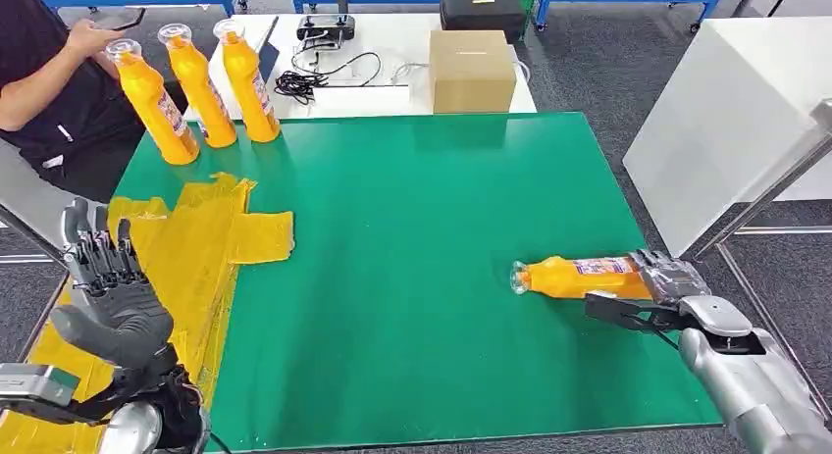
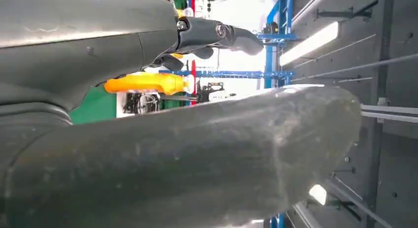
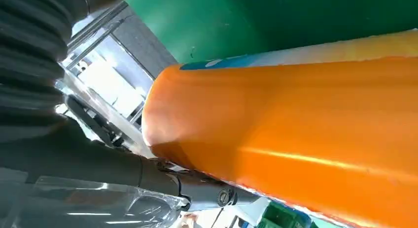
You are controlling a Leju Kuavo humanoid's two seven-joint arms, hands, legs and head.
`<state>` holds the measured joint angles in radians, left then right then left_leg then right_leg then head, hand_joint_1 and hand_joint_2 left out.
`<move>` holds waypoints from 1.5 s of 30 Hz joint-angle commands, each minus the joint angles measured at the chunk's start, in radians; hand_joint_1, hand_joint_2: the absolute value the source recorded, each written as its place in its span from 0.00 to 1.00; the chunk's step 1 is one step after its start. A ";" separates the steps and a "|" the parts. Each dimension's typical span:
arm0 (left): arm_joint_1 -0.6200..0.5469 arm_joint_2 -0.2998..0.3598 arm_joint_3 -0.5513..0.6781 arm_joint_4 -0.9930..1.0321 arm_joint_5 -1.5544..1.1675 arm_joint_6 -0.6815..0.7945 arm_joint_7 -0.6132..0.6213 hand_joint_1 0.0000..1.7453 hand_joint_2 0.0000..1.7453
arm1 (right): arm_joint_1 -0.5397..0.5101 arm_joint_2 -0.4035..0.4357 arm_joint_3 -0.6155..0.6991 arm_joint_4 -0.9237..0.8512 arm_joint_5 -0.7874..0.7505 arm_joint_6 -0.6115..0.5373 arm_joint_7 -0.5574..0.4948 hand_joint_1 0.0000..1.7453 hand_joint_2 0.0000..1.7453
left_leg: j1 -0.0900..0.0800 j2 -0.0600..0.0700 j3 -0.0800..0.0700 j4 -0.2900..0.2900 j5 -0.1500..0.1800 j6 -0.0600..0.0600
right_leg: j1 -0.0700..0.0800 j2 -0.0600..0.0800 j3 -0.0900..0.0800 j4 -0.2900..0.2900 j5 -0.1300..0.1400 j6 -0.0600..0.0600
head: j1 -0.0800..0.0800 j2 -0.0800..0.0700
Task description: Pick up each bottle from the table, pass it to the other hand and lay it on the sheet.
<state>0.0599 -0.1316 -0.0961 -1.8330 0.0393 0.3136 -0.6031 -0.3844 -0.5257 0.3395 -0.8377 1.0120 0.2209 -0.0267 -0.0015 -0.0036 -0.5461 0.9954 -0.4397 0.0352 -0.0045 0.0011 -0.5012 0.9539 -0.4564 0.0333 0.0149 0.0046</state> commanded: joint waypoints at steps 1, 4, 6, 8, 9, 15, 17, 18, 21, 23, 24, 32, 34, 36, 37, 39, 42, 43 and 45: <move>-0.042 0.028 -0.028 0.066 0.005 0.002 0.001 0.00 0.00 | 0.098 0.029 0.096 0.118 -0.011 0.054 -0.007 0.00 1.00 | 0.003 -0.006 -0.005 -0.003 0.004 -0.002 | 0.003 -0.006 -0.001 -0.006 0.003 -0.001 | 0.000 0.000; -0.039 0.028 -0.027 0.068 0.005 0.003 0.001 0.00 0.00 | 0.099 0.031 0.097 0.119 -0.010 0.053 -0.007 0.00 1.00 | 0.004 -0.006 -0.003 -0.002 0.003 -0.001 | 0.003 -0.006 0.001 -0.007 0.003 -0.001 | 0.000 0.000; -0.039 0.028 -0.027 0.068 0.005 0.003 0.001 0.00 0.00 | 0.099 0.031 0.097 0.119 -0.010 0.053 -0.007 0.00 1.00 | 0.004 -0.005 -0.003 -0.002 0.002 -0.002 | 0.004 -0.006 0.002 -0.008 0.003 -0.001 | 0.000 0.000; -0.039 0.028 -0.027 0.068 0.005 0.003 0.001 0.00 0.00 | 0.099 0.031 0.097 0.119 -0.010 0.053 -0.007 0.00 1.00 | 0.005 -0.004 0.002 -0.001 -0.001 -0.001 | 0.005 -0.004 0.006 -0.006 0.001 0.000 | 0.000 0.000; -0.039 0.028 -0.027 0.068 0.005 0.003 0.001 0.00 0.00 | 0.099 0.031 0.097 0.119 -0.010 0.053 -0.007 0.00 1.00 | 0.006 -0.005 0.000 -0.002 0.001 -0.002 | 0.005 -0.006 0.005 -0.009 0.003 -0.001 | 0.000 0.000; -0.053 0.036 -0.039 0.067 0.012 0.002 0.005 0.00 0.00 | 0.095 0.036 0.123 0.130 -0.022 0.082 -0.016 0.98 1.00 | 0.007 -0.006 -0.001 -0.003 0.001 -0.002 | 0.006 -0.006 0.005 -0.011 0.004 -0.001 | 0.000 0.000; -0.056 0.039 -0.042 0.069 0.018 0.002 0.003 0.00 0.00 | 0.111 0.024 0.131 0.122 -0.039 0.088 -0.019 1.00 1.00 | 0.007 -0.005 0.000 -0.002 0.000 -0.002 | 0.006 -0.006 0.006 -0.011 0.003 -0.001 | 0.000 0.000; -0.056 0.040 -0.042 0.067 0.022 0.003 0.000 0.00 0.00 | 0.119 0.019 0.135 0.116 -0.047 0.084 -0.020 1.00 1.00 | 0.007 -0.005 0.003 -0.001 -0.002 -0.002 | 0.006 -0.006 0.010 -0.011 0.002 -0.001 | 0.000 0.000; -0.055 0.039 -0.042 0.061 0.027 0.006 -0.002 0.00 0.00 | 0.134 0.010 0.137 0.106 -0.068 0.091 -0.016 1.00 1.00 | 0.008 -0.008 0.001 -0.002 0.000 -0.003 | 0.006 -0.009 0.008 -0.013 0.003 -0.001 | 0.000 0.000; -0.056 0.042 -0.046 0.062 0.031 0.003 -0.004 0.00 0.00 | 0.141 0.004 0.140 0.100 -0.072 0.091 -0.017 1.00 1.00 | 0.008 -0.008 0.002 -0.002 -0.002 -0.002 | 0.006 -0.008 0.010 -0.013 0.001 0.000 | 0.000 0.000; -0.058 0.043 -0.049 0.063 0.034 0.004 -0.005 0.00 0.00 | 0.149 0.000 0.142 0.090 -0.081 0.095 -0.015 1.00 1.00 | 0.008 -0.007 0.006 -0.001 -0.004 -0.002 | 0.006 -0.007 0.013 -0.011 -0.001 0.001 | 0.000 0.000; -0.066 0.043 -0.053 0.066 0.049 0.002 -0.011 0.00 0.00 | 0.173 0.002 0.141 0.068 -0.097 0.086 -0.001 1.00 1.00 | 0.009 -0.008 0.011 0.000 -0.008 -0.001 | 0.008 -0.008 0.020 -0.014 -0.004 0.001 | 0.000 0.000; -0.063 0.043 -0.053 0.062 0.051 0.003 -0.009 0.00 0.00 | 0.179 0.006 0.134 0.059 -0.102 0.077 0.007 1.00 1.00 | 0.009 -0.007 0.014 0.001 -0.010 -0.001 | 0.008 -0.007 0.023 -0.014 -0.005 0.001 | 0.000 0.000; -0.056 0.042 -0.052 0.054 0.053 0.006 -0.005 0.00 0.00 | 0.179 0.032 0.117 0.053 -0.098 0.048 0.027 1.00 1.00 | 0.009 -0.007 0.014 0.001 -0.011 -0.001 | 0.008 -0.007 0.023 -0.015 -0.006 0.000 | 0.000 0.000; -0.046 0.042 -0.052 0.051 0.052 0.003 0.011 0.00 0.00 | 0.180 0.052 0.097 0.046 -0.098 0.012 0.044 1.00 1.00 | 0.009 -0.004 0.018 0.001 -0.013 -0.001 | 0.008 -0.004 0.027 -0.014 -0.007 0.000 | 0.000 0.000; -0.028 0.052 -0.061 0.055 0.042 -0.022 0.074 0.00 0.00 | 0.193 0.113 0.018 -0.009 -0.170 -0.057 0.024 1.00 1.00 | 0.009 -0.005 0.010 -0.001 -0.009 -0.001 | 0.009 -0.005 0.019 -0.017 -0.003 0.000 | 0.000 0.000; 0.011 0.057 -0.057 0.119 0.137 -0.139 0.183 0.00 0.00 | 0.279 0.167 -0.102 -0.245 -0.462 -0.008 -0.108 1.00 1.00 | 0.009 0.000 0.017 -0.002 -0.013 -0.001 | 0.008 0.000 0.025 -0.017 -0.005 0.000 | 0.000 0.000; 0.019 0.054 -0.052 0.139 0.168 -0.167 0.188 0.00 0.00 | 0.301 0.180 -0.117 -0.330 -0.547 0.012 -0.123 1.00 1.00 | 0.009 0.001 0.021 -0.002 -0.016 -0.001 | 0.008 0.001 0.029 -0.016 -0.007 0.000 | 0.000 0.000; 0.030 0.050 -0.047 0.155 0.180 -0.182 0.174 0.00 0.00 | 0.309 0.180 -0.101 -0.419 -0.606 0.031 -0.069 1.00 1.00 | 0.009 0.005 0.020 -0.003 -0.017 -0.003 | 0.008 0.008 0.026 -0.015 -0.007 -0.001 | 0.000 0.000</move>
<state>0.0485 -0.1091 -0.1389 -1.8159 0.1410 0.2150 -0.4544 -0.2839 -0.4949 0.3367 -0.9237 0.6698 0.1759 -0.0757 0.0069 -0.0015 -0.5201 0.9945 -0.4618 0.0329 0.0038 0.0071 -0.4660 0.9384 -0.4668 0.0333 0.0153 0.0046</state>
